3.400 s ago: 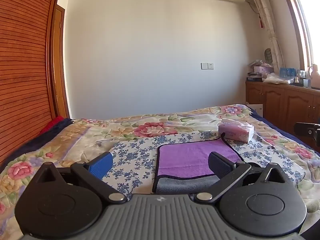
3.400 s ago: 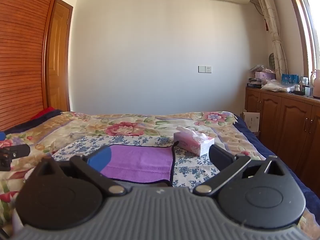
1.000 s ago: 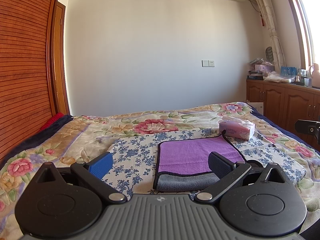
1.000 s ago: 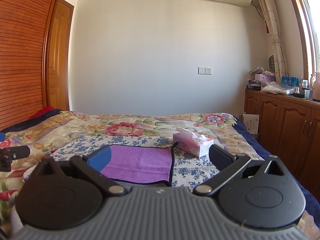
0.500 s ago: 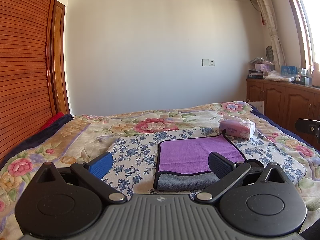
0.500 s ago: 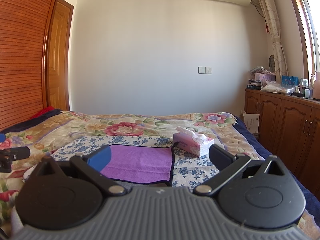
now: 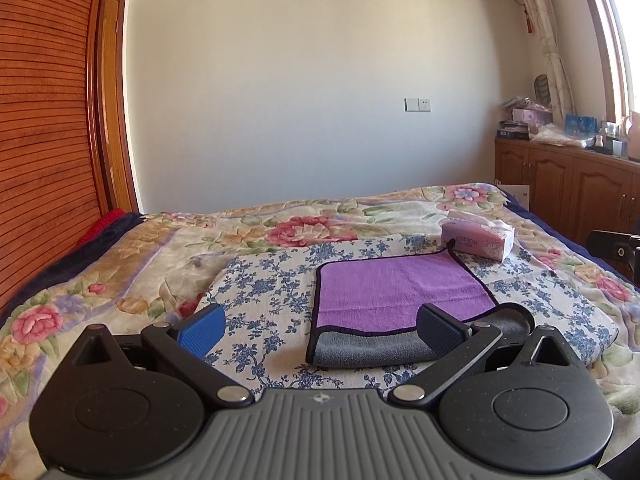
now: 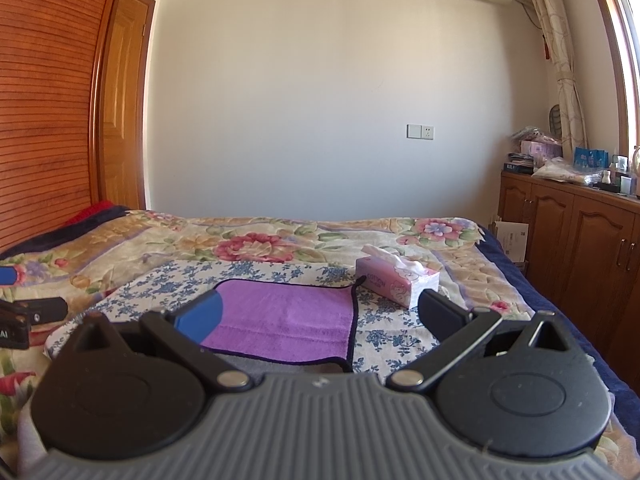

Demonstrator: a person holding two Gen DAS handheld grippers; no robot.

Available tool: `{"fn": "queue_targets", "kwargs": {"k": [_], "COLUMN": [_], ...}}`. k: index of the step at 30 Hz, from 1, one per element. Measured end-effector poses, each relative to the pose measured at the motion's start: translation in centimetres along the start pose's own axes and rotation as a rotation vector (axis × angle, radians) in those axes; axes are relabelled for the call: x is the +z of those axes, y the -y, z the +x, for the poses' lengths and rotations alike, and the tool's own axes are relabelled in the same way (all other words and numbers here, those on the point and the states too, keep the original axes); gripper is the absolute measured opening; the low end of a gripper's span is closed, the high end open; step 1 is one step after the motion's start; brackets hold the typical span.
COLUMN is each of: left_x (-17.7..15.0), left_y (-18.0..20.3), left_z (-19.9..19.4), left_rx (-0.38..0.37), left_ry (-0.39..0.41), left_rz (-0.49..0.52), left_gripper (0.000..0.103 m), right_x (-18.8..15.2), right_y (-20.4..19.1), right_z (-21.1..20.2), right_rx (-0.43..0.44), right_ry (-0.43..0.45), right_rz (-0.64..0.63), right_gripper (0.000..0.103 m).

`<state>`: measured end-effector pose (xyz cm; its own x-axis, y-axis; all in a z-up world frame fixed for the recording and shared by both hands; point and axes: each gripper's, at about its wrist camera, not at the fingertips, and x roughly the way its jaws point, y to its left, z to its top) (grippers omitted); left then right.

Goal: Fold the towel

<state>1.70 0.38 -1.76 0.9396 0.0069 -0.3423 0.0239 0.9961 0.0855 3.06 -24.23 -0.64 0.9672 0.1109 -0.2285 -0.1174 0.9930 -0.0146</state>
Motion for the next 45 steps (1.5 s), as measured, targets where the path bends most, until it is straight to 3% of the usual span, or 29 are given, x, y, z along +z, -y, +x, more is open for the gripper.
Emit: {"fn": "queue_targets", "kwargs": {"k": [38, 45], "left_x": [0.8, 0.6], "left_y": [-0.7, -1.3], "left_z": [9.6, 11.8], "left_rx": [-0.066, -0.093], "left_ry": [-0.139, -0.172], "left_rz": [0.027, 0.007], "left_gripper": [0.103, 0.098], "right_x": [-0.6, -0.9], "right_y": [-0.1, 0.0], "right_z": [7.9, 9.9], "right_rx": [0.095, 0.118], "right_ry": [-0.176, -0.22], "right_rz": [-0.037, -0.047], "right_gripper": [0.103, 0.103]}}
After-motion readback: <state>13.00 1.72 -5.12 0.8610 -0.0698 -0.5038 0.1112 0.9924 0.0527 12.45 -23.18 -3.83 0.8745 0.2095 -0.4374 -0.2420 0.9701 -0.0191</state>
